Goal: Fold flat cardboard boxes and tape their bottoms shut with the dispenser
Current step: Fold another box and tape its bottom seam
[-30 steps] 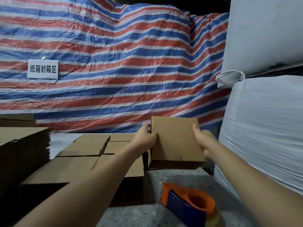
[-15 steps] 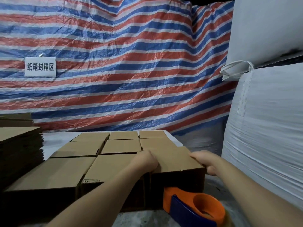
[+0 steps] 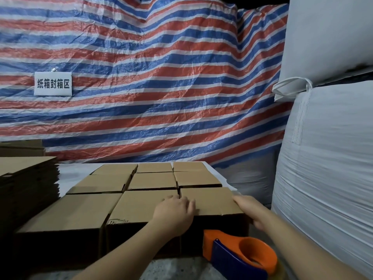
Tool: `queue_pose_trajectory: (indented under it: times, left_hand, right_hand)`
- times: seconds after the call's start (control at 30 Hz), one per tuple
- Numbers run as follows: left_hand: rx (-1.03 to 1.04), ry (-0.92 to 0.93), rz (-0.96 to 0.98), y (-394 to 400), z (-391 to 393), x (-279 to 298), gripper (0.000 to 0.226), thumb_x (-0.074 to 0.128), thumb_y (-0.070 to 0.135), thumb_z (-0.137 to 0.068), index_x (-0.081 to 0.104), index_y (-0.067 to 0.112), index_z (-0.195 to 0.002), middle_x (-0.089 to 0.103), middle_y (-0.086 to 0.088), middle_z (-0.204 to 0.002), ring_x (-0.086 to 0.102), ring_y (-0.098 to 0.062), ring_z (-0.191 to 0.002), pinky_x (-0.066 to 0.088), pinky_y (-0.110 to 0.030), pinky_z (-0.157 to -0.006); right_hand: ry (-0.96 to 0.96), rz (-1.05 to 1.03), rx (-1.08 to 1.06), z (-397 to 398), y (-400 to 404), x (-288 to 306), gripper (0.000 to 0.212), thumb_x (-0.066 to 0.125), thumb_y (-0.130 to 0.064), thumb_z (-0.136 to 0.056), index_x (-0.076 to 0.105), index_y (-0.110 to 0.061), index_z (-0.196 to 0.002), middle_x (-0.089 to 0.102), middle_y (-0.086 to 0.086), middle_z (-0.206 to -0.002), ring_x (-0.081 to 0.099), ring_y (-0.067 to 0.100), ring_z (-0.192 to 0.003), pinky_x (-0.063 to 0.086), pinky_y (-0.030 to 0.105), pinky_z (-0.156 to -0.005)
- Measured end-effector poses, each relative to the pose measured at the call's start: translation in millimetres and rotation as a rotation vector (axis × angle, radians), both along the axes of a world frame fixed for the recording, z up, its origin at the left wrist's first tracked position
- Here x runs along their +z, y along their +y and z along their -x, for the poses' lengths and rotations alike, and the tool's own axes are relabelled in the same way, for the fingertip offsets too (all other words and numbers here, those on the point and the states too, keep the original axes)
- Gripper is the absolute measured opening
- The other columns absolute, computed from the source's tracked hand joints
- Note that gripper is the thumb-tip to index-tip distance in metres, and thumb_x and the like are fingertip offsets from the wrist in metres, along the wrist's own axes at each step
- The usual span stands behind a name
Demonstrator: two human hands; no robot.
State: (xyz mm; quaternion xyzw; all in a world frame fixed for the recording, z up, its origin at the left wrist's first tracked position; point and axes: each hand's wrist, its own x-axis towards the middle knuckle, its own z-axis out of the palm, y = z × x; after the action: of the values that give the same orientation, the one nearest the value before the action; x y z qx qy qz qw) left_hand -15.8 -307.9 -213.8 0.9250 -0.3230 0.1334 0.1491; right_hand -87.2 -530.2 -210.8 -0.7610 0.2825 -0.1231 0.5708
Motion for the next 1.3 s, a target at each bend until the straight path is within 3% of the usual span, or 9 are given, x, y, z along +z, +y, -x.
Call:
queue_pose_trajectory:
  times: [0.13,0.23,0.6,0.7,0.87,1.03,1.1,1.2,1.3]
  left_hand:
    - [-0.007,-0.023,-0.023,-5,2,1,0.051,0.02,0.046,-0.104,0.06,0.019,-0.117,0.062,-0.008,-0.115,0.056,-0.027,-0.11,0.046,-0.042,-0.096]
    - [0.013,-0.047,-0.013,-5,4,1,0.055,0.02,0.051,-0.103,0.063,0.019,-0.114,0.064,-0.007,-0.113,0.058,-0.025,-0.106,0.047,-0.041,-0.095]
    - [-0.004,-0.103,0.105,37,27,34,0.041,0.033,0.049,-0.101,0.062,0.02,-0.108,0.063,-0.001,-0.107,0.061,-0.022,-0.098,0.052,-0.036,-0.082]
    - [0.013,-0.155,0.113,67,35,52,0.034,0.039,0.041,-0.1,0.065,0.018,-0.101,0.066,-0.001,-0.099,0.063,-0.022,-0.089,0.054,-0.036,-0.077]
    - [0.061,-0.251,0.15,117,52,85,0.032,0.042,0.034,-0.102,0.06,0.016,-0.084,0.062,-0.001,-0.081,0.057,-0.021,-0.071,0.045,-0.031,-0.059]
    - [0.113,-0.379,0.013,163,76,98,0.06,0.027,0.055,-0.103,0.056,0.014,-0.069,0.05,0.0,-0.062,0.052,-0.024,-0.062,0.039,-0.031,-0.057]
    - [0.135,-0.364,0.035,180,80,100,0.071,0.018,0.06,-0.101,0.054,0.014,-0.061,0.05,-0.001,-0.057,0.054,-0.024,-0.059,0.047,-0.033,-0.06]
    - [0.181,-0.45,0.089,207,74,103,0.074,0.015,0.059,-0.1,0.052,0.014,-0.054,0.053,0.001,-0.057,0.056,-0.02,-0.061,0.044,-0.033,-0.063]
    - [0.285,-0.511,0.069,238,49,109,0.06,0.026,0.057,-0.1,0.065,0.02,-0.072,0.066,0.002,-0.093,0.059,-0.017,-0.096,0.045,-0.037,-0.091]
  right_hand:
    - [-0.028,0.259,-0.081,3,10,2,0.02,0.046,-0.036,-0.103,0.058,-0.02,-0.105,0.065,0.001,-0.093,0.062,0.014,-0.083,0.043,0.027,-0.06]
    - [-0.015,0.479,-0.199,5,15,0,0.017,0.042,-0.034,-0.103,0.052,-0.021,-0.102,0.06,-0.001,-0.099,0.057,0.018,-0.089,0.043,0.032,-0.074]
    - [0.036,0.887,-0.213,21,53,17,0.035,0.041,-0.036,-0.102,0.055,-0.014,-0.124,0.056,0.005,-0.125,0.055,0.024,-0.114,0.041,0.039,-0.099]
    - [-0.018,0.837,-0.178,28,75,36,0.028,0.046,-0.034,-0.101,0.058,-0.015,-0.116,0.058,0.004,-0.117,0.057,0.023,-0.107,0.048,0.039,-0.094]
    - [-0.154,0.772,-0.096,36,121,68,0.02,0.053,-0.023,-0.096,0.06,-0.017,-0.079,0.061,0.0,-0.079,0.054,0.011,-0.069,0.039,0.025,-0.054]
    - [-0.278,0.756,0.008,43,173,85,0.034,0.057,-0.022,-0.092,0.049,-0.016,-0.059,0.05,0.0,-0.06,0.048,0.014,-0.057,0.038,0.028,-0.053]
    - [-0.285,0.766,0.047,42,195,88,0.041,0.056,-0.024,-0.093,0.043,-0.019,-0.054,0.042,-0.006,-0.051,0.042,0.011,-0.049,0.033,0.025,-0.046]
    - [-0.302,0.764,0.116,35,223,88,0.043,0.054,-0.025,-0.094,0.039,-0.019,-0.053,0.037,-0.005,-0.049,0.039,0.012,-0.049,0.032,0.027,-0.049]
    - [-0.31,0.772,0.162,22,248,84,0.04,0.053,-0.028,-0.097,0.044,-0.017,-0.059,0.046,0.0,-0.058,0.045,0.015,-0.056,0.035,0.032,-0.054]
